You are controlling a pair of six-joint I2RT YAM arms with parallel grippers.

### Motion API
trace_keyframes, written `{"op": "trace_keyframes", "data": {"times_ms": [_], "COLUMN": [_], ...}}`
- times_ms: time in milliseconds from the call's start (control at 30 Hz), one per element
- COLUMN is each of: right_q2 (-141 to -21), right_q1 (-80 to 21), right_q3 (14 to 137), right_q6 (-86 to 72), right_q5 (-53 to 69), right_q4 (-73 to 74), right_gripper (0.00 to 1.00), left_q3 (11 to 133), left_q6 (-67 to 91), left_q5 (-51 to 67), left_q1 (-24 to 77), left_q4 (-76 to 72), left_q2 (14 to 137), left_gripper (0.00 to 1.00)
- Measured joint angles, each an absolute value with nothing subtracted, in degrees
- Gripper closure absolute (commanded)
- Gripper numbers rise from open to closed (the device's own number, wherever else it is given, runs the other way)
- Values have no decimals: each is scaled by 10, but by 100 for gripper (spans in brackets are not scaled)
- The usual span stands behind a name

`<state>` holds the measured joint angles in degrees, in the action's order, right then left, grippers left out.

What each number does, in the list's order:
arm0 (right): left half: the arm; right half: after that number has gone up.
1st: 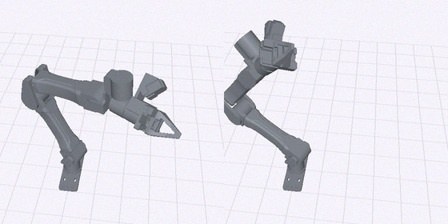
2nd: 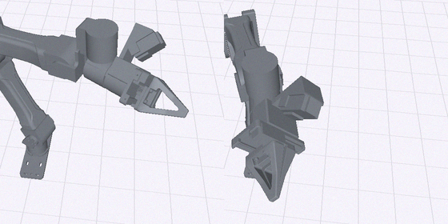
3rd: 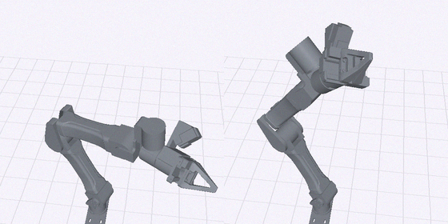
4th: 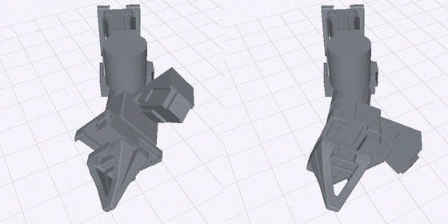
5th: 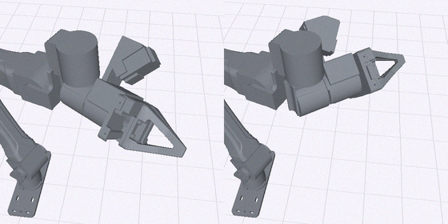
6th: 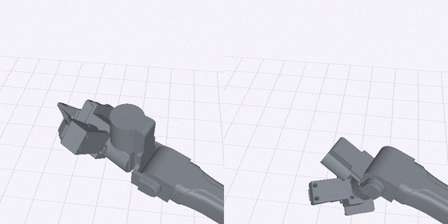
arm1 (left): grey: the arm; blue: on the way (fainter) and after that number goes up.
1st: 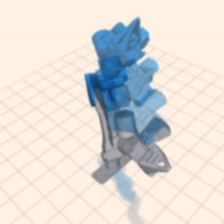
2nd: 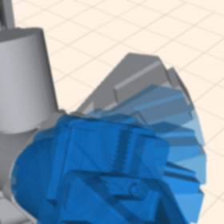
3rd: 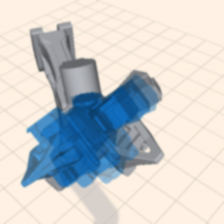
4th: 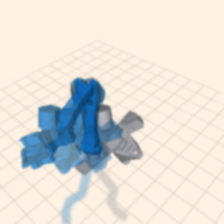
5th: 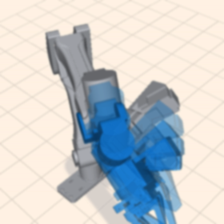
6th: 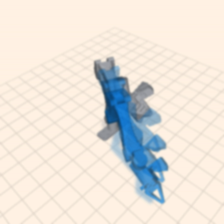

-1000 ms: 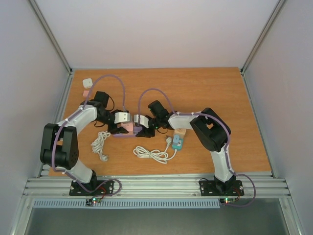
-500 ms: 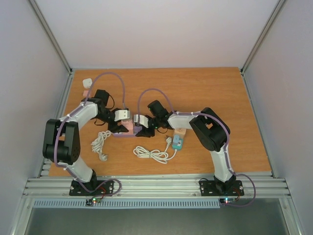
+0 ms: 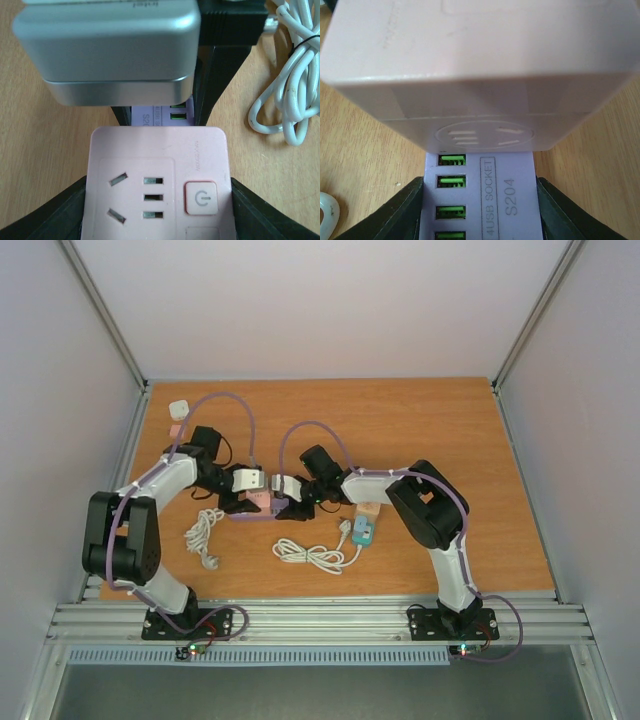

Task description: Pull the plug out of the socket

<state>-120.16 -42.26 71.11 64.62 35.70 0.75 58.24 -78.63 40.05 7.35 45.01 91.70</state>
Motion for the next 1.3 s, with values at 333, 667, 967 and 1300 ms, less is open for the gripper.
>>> {"op": "trace_keyframes", "data": {"times_ms": [333, 667, 967, 1300], "right_q2": [-1204, -1204, -1204, -1204], "right_q1": [-423, -423, -423, -423], "right_q3": [713, 713, 714, 714], "right_q6": [646, 646, 646, 643], "right_q5": [358, 351, 351, 351], "right_q4": [4, 4, 5, 5], "right_gripper": [90, 90, 86, 75], "left_q3": [574, 638, 638, 663], "left_q6": [-780, -763, -770, -753], "left_q5": [398, 431, 437, 457], "left_q1": [74, 69, 64, -52], "left_q4": [441, 498, 511, 518], "left_q2": [906, 925, 928, 934], "left_gripper": [70, 70, 70, 69]}}
